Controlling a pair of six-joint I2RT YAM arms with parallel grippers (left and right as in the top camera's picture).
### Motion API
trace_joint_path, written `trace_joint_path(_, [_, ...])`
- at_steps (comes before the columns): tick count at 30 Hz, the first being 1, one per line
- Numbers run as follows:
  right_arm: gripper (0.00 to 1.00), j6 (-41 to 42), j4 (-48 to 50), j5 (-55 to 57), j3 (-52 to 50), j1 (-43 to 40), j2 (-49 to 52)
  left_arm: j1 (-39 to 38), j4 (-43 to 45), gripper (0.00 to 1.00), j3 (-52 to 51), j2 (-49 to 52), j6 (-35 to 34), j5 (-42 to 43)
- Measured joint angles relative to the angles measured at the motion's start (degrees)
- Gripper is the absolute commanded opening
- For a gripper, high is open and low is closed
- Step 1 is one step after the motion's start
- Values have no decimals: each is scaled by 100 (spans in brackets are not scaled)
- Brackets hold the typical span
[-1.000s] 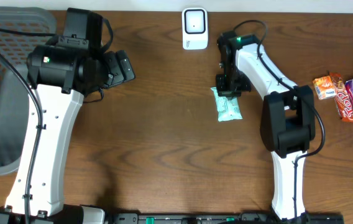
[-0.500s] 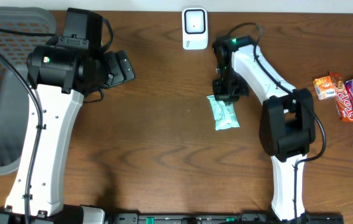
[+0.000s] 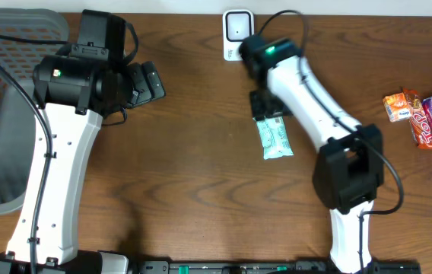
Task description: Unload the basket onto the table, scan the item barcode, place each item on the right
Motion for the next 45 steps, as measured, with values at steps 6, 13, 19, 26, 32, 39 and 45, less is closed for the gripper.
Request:
trace_joint_path(6, [79, 240, 767, 726, -813, 592, 0, 0, 0, 98, 0, 0, 0, 0])
trace_joint_path(13, [63, 466, 1517, 1176, -1729, 743, 0, 0, 0, 98, 0, 0, 0, 0])
trace_joint_path(19, [28, 555, 2087, 1440, -2212, 743, -37, 0, 0, 98, 0, 0, 0, 0])
trace_joint_path(26, [1, 575, 2039, 1351, -2159, 726, -79, 0, 0, 98, 0, 0, 0, 0])
trace_joint_path(32, [1, 153, 1558, -382, -1311, 417, -61, 0, 0, 98, 0, 0, 0, 0])
trace_joint_path(39, [1, -951, 1486, -3630, -540, -417, -61, 0, 0, 98, 0, 0, 0, 0])
trace_joint_path(45, [5, -1432, 2199, -5475, -1235, -1215, -59, 0, 0, 98, 0, 0, 0, 0])
